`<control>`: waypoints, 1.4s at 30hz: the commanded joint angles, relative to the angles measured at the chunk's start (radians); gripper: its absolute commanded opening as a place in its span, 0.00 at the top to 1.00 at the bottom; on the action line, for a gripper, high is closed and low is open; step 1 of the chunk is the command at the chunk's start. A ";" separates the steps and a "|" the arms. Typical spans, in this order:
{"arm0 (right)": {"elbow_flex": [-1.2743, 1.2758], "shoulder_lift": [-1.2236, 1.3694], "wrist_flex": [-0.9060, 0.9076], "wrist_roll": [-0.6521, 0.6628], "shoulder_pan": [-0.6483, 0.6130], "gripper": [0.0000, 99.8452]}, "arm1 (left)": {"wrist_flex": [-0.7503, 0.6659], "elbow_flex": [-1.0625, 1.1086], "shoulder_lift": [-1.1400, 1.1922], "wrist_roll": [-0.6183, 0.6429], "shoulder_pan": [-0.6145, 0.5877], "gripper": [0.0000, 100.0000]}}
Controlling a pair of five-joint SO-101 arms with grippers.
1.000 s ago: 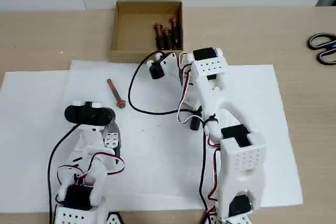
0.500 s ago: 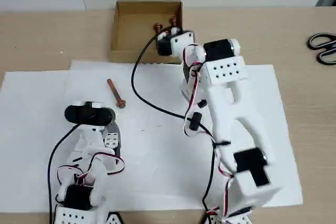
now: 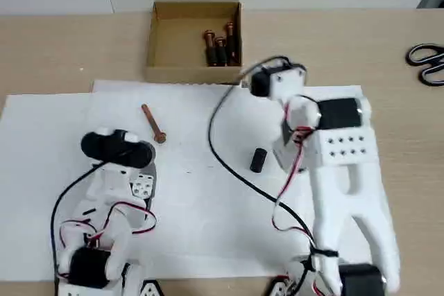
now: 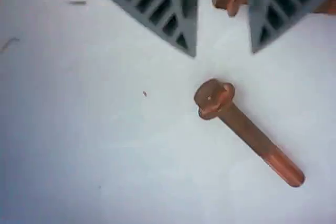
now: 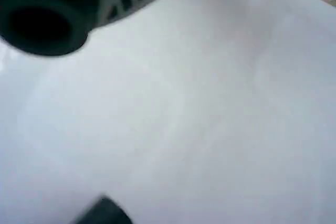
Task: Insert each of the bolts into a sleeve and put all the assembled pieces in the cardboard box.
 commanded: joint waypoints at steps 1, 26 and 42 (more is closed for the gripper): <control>0.058 -0.099 0.008 -0.005 0.067 1.00 | -0.002 -0.217 0.265 -0.005 -0.005 0.93; 0.407 -0.435 -0.127 0.097 0.268 0.99 | 0.552 -0.931 1.214 -1.206 -0.043 0.94; 0.407 -0.429 -0.223 0.098 0.265 0.99 | 0.189 -0.714 1.217 -1.725 -0.150 0.87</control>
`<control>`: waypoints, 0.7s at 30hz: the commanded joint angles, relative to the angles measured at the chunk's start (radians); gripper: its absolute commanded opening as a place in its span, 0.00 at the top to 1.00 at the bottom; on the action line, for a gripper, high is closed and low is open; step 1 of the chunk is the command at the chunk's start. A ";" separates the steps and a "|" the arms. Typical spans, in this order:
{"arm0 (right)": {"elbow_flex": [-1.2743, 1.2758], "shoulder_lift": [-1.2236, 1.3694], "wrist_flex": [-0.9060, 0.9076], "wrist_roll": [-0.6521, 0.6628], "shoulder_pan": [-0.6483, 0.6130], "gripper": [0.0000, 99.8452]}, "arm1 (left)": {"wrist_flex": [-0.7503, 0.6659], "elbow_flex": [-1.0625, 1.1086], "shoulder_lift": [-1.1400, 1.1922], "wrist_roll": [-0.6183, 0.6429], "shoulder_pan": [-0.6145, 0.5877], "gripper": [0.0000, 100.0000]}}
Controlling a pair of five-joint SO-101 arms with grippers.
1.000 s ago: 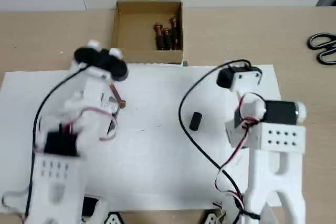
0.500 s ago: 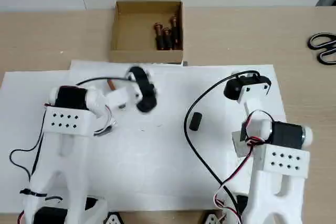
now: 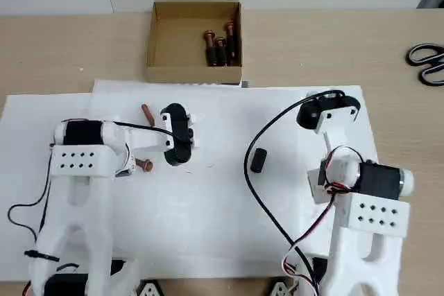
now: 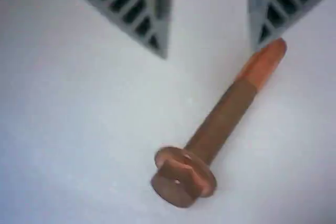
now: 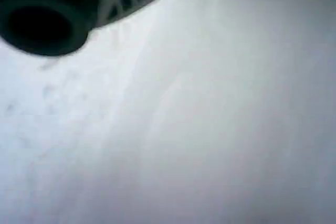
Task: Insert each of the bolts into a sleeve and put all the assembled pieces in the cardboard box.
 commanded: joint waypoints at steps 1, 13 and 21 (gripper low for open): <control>-0.008 -0.010 -0.051 0.009 0.004 0.99 | -0.112 0.041 0.003 -0.391 -0.003 0.87; -0.008 -0.010 -0.058 0.057 0.007 1.00 | -0.184 -0.134 0.331 -0.425 -0.008 0.87; -0.008 -0.010 -0.054 0.055 0.007 1.00 | -0.184 -0.217 0.480 -0.394 -0.006 0.87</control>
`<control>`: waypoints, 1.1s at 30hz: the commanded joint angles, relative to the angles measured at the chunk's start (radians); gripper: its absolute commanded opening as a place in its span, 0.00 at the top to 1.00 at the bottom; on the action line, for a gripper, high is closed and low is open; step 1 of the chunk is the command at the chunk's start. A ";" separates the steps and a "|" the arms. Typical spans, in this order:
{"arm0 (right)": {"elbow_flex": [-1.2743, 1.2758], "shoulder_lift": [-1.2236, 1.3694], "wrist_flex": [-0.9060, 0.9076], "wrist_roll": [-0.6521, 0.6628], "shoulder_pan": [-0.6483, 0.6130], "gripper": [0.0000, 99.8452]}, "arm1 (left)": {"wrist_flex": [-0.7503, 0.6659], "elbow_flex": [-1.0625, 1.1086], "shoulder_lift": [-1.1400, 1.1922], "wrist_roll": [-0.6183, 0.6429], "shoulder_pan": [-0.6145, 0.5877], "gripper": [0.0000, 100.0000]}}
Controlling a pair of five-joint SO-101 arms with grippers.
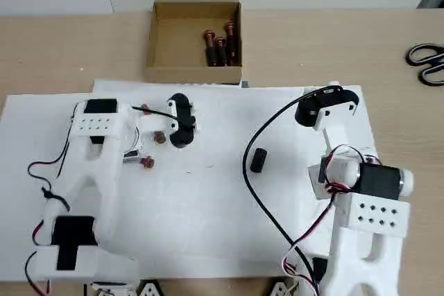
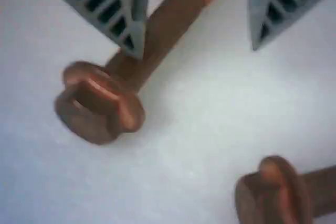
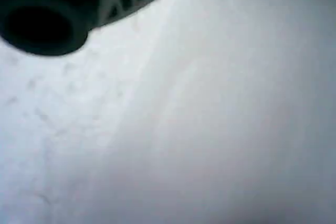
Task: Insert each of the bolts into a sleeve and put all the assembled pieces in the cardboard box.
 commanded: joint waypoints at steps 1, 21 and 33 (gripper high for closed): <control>-0.008 -0.010 -0.013 0.008 0.007 1.00 | -0.029 -0.027 0.034 -0.388 -0.006 0.87; -0.008 -0.010 -0.008 0.003 0.007 1.00 | 0.442 -0.263 0.035 -0.385 -0.006 0.87; -0.012 -0.018 0.048 0.003 0.005 1.00 | 0.321 -0.225 0.083 -0.385 -0.006 0.87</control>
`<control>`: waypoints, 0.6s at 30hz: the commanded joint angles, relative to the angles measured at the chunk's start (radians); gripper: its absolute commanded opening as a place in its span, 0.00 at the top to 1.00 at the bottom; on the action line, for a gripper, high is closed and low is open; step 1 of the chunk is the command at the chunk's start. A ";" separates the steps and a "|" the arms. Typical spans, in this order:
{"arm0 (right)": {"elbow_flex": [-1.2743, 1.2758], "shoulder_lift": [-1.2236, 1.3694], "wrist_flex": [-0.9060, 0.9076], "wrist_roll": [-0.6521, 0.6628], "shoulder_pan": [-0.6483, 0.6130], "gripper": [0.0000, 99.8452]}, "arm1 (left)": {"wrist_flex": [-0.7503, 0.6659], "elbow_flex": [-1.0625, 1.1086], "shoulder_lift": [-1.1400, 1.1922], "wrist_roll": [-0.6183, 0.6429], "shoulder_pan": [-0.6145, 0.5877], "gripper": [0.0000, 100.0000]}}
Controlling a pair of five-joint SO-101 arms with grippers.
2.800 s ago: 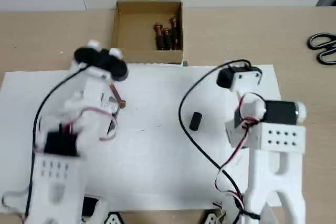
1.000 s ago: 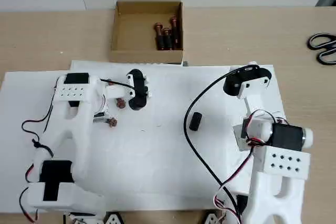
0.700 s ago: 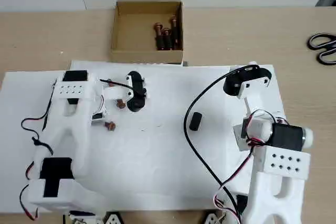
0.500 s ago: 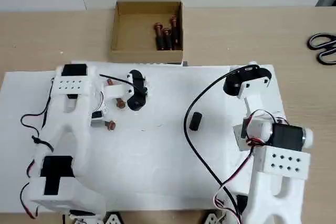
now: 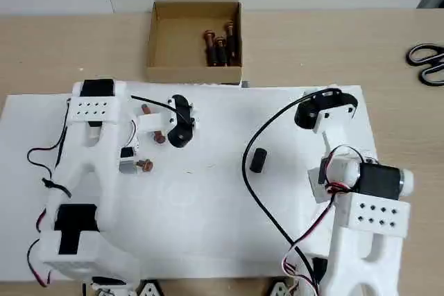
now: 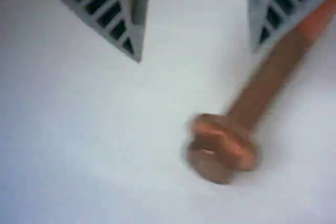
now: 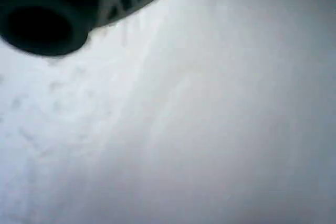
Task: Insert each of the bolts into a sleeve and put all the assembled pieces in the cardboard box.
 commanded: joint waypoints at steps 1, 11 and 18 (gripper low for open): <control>-0.012 -0.019 0.008 0.003 0.005 1.00 | -0.071 -0.005 0.031 -0.388 -0.005 0.87; -0.012 -0.019 0.004 0.003 0.002 1.00 | -0.092 -0.008 0.121 -0.376 -0.005 0.87; -0.012 -0.019 0.007 0.003 0.002 1.00 | -0.147 -0.010 0.201 -0.342 -0.003 0.91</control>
